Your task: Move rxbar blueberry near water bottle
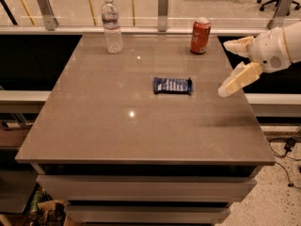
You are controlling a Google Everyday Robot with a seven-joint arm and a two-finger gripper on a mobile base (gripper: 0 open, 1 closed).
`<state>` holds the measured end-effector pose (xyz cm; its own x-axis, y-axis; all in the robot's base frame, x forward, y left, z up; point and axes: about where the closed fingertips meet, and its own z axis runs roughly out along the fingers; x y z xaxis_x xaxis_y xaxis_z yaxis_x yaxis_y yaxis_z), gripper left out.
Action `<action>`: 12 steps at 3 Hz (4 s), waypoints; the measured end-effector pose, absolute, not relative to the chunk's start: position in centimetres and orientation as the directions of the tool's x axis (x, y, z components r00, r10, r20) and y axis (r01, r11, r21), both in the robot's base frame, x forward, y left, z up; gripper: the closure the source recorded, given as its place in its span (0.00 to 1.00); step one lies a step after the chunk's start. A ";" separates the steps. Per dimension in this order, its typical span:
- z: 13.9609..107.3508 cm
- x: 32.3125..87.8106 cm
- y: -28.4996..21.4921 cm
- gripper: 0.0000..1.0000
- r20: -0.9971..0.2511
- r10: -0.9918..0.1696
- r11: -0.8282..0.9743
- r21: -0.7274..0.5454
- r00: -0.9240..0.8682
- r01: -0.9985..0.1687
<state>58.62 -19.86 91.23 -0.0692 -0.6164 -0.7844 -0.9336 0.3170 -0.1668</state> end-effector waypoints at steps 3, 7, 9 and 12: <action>88.3 61.1 -16.8 0.00 -0.834 -0.551 0.272 -0.134 -0.040 -0.953; 84.1 62.9 -12.7 0.00 -0.856 -0.513 0.281 -0.090 -0.071 -0.955; 82.0 63.7 -10.6 0.00 -0.851 -0.518 0.258 -0.056 -0.089 -0.965; 81.7 63.7 -9.8 0.62 -0.852 -0.517 0.245 -0.049 -0.088 -0.968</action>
Offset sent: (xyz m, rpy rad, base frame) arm 0.0287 0.0246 -0.0278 0.0892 0.0098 0.0671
